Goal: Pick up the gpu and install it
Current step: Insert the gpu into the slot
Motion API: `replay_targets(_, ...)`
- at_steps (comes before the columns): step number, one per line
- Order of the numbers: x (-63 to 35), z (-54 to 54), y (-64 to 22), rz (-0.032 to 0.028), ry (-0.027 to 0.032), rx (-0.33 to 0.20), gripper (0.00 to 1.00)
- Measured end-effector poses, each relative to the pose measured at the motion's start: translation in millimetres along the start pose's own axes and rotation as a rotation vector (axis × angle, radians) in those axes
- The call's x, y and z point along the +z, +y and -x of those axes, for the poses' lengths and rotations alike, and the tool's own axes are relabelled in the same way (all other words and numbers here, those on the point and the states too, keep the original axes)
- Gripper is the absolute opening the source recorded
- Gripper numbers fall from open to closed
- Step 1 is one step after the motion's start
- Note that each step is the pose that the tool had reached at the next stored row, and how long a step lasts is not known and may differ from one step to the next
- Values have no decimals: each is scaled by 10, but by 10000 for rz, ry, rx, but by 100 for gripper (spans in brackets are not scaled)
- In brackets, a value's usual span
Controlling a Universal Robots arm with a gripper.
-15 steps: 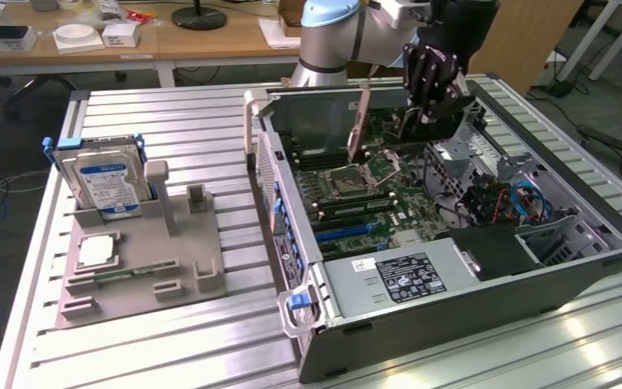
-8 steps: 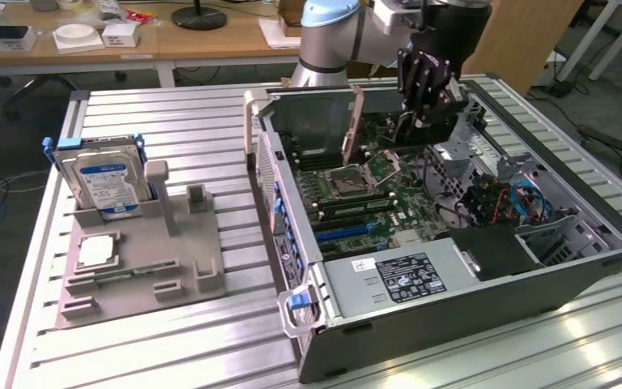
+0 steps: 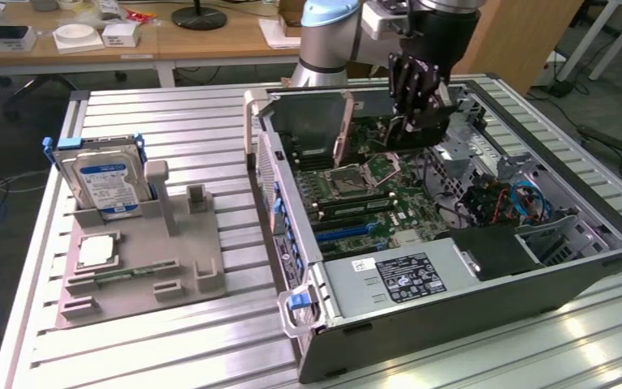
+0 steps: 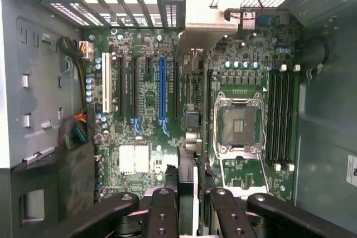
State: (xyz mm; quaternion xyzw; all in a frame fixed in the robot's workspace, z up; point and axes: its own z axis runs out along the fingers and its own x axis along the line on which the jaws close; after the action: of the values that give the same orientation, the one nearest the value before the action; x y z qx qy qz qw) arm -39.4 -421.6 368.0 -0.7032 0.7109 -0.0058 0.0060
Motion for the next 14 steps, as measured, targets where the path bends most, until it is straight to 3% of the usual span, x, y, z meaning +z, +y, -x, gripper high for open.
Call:
replay_targets(7,34,-7,68,0,-1,-4,27)
replay_targets(14,139,-8,110,0,0,-3,27)
